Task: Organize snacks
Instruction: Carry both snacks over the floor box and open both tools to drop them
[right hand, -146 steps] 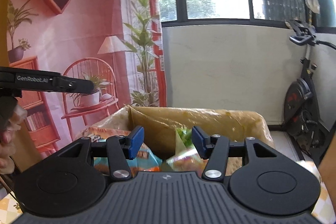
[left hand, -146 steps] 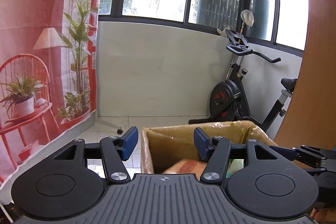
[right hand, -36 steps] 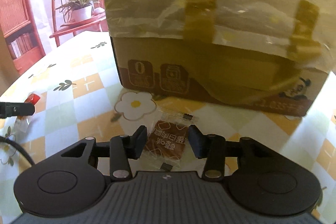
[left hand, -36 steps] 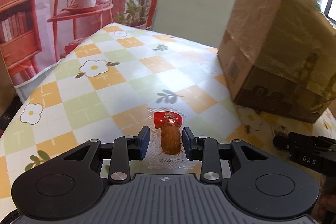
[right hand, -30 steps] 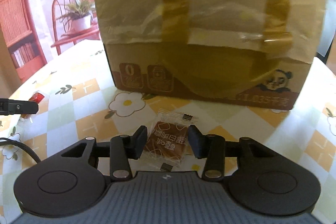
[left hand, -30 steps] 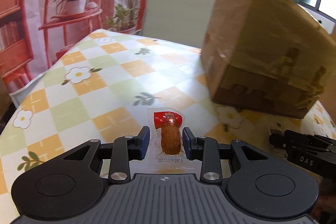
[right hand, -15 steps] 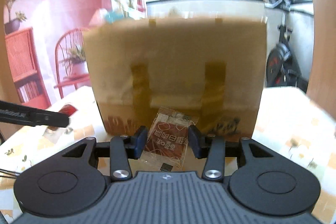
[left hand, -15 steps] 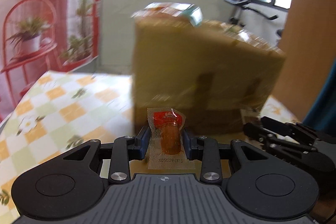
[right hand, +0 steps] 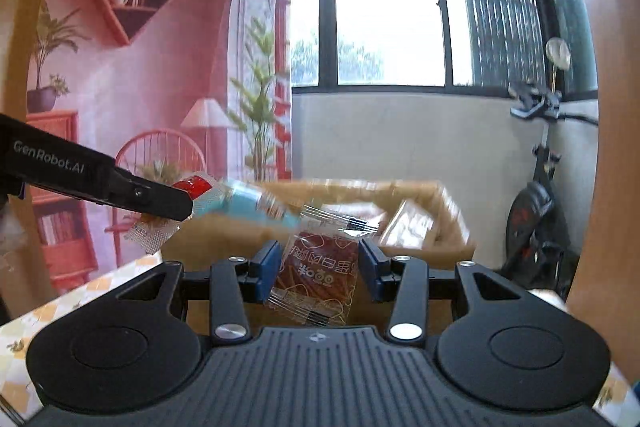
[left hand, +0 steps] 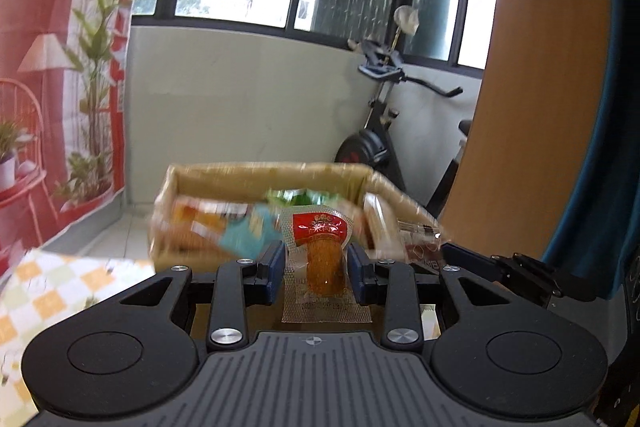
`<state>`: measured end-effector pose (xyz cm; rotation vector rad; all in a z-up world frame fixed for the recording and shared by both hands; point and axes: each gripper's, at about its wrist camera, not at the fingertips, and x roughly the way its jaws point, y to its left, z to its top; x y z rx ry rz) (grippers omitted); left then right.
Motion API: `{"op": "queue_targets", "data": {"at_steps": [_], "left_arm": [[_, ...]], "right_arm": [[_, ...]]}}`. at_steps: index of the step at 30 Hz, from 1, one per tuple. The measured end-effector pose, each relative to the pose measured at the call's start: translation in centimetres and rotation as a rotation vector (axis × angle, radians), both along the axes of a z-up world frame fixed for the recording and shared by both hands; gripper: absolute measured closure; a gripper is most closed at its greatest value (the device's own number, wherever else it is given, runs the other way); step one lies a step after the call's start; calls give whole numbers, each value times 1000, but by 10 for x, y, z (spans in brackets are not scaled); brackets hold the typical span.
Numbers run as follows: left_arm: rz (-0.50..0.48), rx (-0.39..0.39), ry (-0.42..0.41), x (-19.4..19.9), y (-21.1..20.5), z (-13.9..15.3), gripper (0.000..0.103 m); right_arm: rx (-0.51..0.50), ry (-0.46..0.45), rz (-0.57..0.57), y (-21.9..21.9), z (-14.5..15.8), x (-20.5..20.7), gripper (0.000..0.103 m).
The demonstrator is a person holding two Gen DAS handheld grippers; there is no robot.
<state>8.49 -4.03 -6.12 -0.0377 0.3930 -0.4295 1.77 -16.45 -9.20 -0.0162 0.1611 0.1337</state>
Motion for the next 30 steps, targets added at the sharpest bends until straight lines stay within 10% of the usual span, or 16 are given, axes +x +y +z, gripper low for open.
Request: {"op": "queue_targets", "data": {"at_steps": [22, 30], "left_arm": [[61, 42, 93, 143, -8, 22, 66], [56, 82, 39, 137, -5, 25, 27]], "right_arm": [[-10, 97, 39, -38, 42, 148, 57], [-1, 173, 2, -40, 37, 170, 50]]}}
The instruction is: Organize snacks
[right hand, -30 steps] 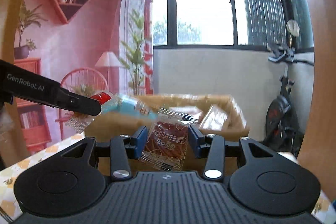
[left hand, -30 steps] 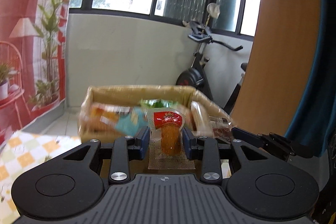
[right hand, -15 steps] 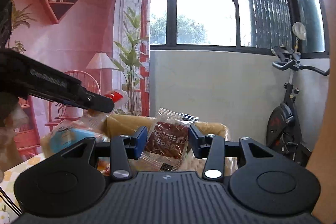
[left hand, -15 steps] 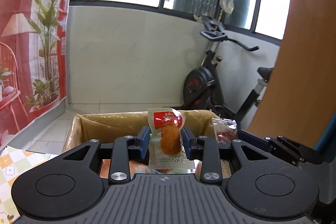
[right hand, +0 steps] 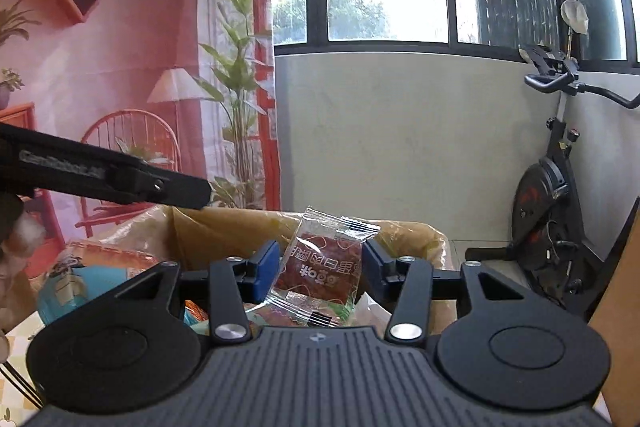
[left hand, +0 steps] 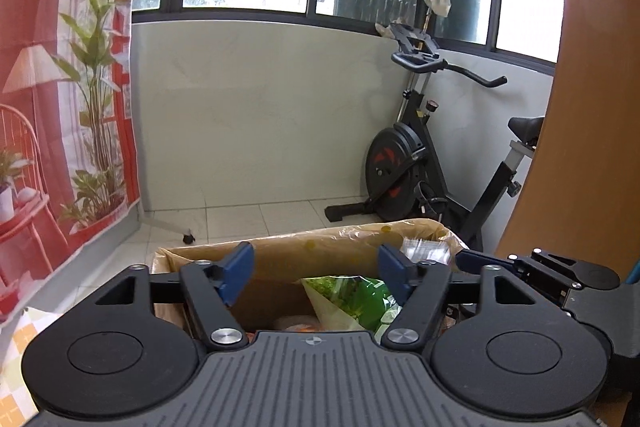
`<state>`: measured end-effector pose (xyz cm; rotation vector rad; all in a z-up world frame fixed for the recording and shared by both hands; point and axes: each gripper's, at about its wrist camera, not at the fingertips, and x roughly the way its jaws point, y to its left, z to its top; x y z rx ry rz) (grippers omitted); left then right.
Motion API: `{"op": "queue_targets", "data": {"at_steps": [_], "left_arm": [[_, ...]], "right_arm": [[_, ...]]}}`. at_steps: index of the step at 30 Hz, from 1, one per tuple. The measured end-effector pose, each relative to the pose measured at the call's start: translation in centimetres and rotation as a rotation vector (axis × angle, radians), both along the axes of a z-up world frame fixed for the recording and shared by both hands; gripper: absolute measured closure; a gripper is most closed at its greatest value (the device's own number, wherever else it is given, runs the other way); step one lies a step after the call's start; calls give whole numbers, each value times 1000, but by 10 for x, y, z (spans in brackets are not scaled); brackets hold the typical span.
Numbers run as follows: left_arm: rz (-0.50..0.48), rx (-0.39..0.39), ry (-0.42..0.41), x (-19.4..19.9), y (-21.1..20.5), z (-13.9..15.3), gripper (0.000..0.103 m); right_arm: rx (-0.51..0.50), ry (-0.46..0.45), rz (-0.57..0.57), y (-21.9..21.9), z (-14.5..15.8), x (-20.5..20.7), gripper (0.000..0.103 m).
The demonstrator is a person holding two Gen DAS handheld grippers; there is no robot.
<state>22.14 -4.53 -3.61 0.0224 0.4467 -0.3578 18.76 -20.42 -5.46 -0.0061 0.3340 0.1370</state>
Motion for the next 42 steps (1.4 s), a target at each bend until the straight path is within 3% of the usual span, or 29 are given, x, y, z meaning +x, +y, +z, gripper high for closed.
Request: {"op": "queue_targets", "data": {"at_steps": [4, 6, 16, 21, 24, 31, 34, 42], "left_arm": [[21, 14, -23, -10, 6, 6, 15], [29, 11, -30, -15, 10, 10, 13], [74, 3, -88, -60, 33, 36, 7], [126, -4, -67, -83, 42, 47, 6], [86, -44, -89, -100, 52, 54, 6], [103, 15, -138, -152, 49, 74, 6], [169, 47, -156, -169, 49, 84, 6], [167, -7, -192, -204, 53, 101, 5]], "right_arm": [[-18, 4, -9, 2, 1, -3, 37], [-16, 3, -18, 1, 3, -8, 37], [58, 2, -73, -7, 27, -44, 14], [83, -34, -113, -5, 47, -73, 4], [81, -49, -139, -1, 60, -92, 0], [123, -27, -117, 10, 84, -136, 0], [121, -54, -129, 18, 94, -159, 0], [142, -87, -102, 33, 117, -200, 0]]}}
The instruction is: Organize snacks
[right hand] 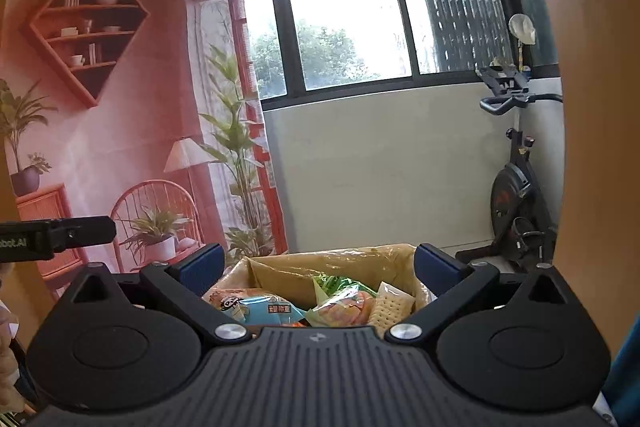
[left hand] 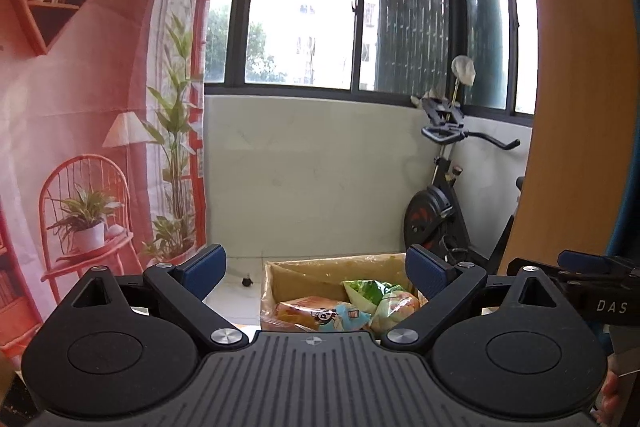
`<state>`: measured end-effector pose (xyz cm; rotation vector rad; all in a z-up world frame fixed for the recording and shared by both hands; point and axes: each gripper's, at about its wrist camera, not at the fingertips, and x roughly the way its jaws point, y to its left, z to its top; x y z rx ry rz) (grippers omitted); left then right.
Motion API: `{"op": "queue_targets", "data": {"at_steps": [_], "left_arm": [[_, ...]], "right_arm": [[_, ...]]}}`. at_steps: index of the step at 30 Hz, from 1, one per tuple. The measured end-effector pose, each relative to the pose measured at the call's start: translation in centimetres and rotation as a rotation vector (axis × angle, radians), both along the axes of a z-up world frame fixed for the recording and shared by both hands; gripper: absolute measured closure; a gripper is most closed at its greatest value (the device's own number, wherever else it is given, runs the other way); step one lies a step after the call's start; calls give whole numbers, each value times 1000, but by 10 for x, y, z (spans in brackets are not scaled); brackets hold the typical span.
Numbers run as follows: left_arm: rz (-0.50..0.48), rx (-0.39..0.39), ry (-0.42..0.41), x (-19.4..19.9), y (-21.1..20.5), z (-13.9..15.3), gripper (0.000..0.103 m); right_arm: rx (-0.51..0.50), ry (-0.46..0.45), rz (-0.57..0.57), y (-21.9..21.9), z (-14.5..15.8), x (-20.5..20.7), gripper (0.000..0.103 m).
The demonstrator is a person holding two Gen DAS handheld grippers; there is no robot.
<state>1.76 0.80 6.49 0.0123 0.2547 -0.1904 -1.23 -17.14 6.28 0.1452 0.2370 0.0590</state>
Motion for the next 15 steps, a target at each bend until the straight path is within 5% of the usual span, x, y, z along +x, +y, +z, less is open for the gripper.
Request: {"op": "queue_targets", "data": {"at_steps": [9, 15], "left_arm": [[-21, -69, 61, -4, 12, -18, 5], [-10, -29, 73, -7, 11, -24, 5]], "right_arm": [[-44, 41, -39, 19, 4, -20, 0], [-25, 70, -43, 22, -2, -24, 0]]}}
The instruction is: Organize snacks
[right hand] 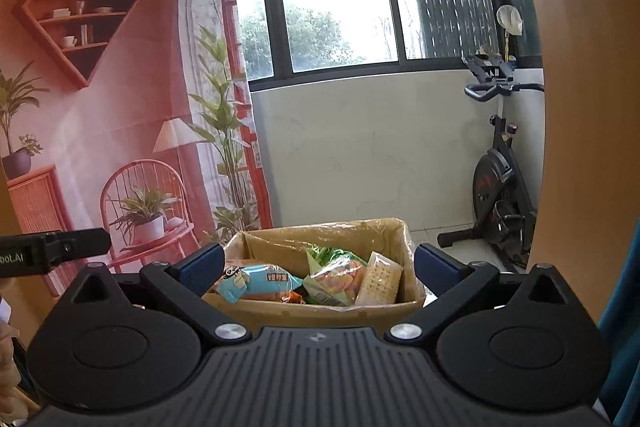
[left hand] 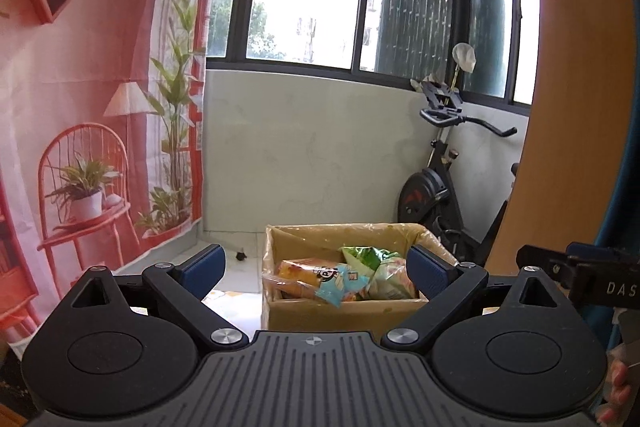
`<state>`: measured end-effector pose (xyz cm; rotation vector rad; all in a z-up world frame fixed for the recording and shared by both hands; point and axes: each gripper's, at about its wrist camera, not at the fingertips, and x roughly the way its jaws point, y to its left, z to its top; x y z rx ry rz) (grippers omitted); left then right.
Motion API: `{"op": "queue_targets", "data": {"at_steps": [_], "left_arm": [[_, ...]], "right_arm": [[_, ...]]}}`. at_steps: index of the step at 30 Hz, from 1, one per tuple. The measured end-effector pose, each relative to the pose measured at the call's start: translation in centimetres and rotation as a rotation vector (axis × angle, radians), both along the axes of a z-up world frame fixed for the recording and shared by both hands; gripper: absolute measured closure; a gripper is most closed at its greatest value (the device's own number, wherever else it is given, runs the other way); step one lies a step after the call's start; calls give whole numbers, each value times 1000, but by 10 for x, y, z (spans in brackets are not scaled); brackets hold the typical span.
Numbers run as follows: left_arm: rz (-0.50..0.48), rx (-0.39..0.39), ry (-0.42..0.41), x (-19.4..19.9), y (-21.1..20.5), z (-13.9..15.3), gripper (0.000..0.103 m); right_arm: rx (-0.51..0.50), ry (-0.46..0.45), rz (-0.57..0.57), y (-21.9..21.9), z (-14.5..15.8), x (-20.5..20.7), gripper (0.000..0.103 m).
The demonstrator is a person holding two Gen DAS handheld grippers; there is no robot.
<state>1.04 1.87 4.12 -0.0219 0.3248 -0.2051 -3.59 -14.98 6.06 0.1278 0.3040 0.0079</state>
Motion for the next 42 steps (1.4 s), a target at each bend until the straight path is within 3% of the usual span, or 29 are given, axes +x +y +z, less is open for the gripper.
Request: {"op": "queue_targets", "data": {"at_steps": [15, 42], "left_arm": [[77, 26, -57, -11, 1, 2, 5], [66, 27, -8, -12, 3, -2, 5]], "right_arm": [[-5, 9, -34, -4, -3, -2, 0], [-28, 9, -53, 2, -3, -2, 0]]}}
